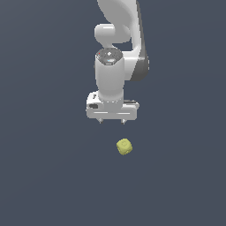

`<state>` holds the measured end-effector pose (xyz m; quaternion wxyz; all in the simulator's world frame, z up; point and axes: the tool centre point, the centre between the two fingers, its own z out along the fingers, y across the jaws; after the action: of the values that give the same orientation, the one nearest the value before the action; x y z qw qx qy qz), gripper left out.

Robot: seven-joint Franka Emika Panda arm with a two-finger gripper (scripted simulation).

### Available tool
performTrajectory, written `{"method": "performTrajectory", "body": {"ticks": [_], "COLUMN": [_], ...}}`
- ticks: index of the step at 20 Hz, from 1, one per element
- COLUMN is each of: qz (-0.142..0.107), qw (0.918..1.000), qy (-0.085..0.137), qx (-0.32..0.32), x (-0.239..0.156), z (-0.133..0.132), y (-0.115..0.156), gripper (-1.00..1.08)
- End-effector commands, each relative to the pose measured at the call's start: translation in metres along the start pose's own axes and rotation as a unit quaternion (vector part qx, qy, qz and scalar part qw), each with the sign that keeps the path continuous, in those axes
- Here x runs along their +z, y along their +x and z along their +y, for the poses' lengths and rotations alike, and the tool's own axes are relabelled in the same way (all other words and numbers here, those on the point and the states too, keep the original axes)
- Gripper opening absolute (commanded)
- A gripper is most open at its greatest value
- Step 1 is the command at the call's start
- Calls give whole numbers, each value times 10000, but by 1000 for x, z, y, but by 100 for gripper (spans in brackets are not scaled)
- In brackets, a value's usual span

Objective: Pick up the object and move it to a goal position.

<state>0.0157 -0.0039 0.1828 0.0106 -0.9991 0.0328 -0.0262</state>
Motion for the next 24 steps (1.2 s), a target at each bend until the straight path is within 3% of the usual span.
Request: {"method": "performTrajectory", "body": {"ticks": [1,12,24], "qz": [0,-110,-153], "qw": [10000,9999,9976], "qy": [0,-117,-130], "qx": [0,-56,-666], "x": [0,12,30], "z": [0,11,-7], "y": [0,-7,8], "gripper": [100,100,100]}}
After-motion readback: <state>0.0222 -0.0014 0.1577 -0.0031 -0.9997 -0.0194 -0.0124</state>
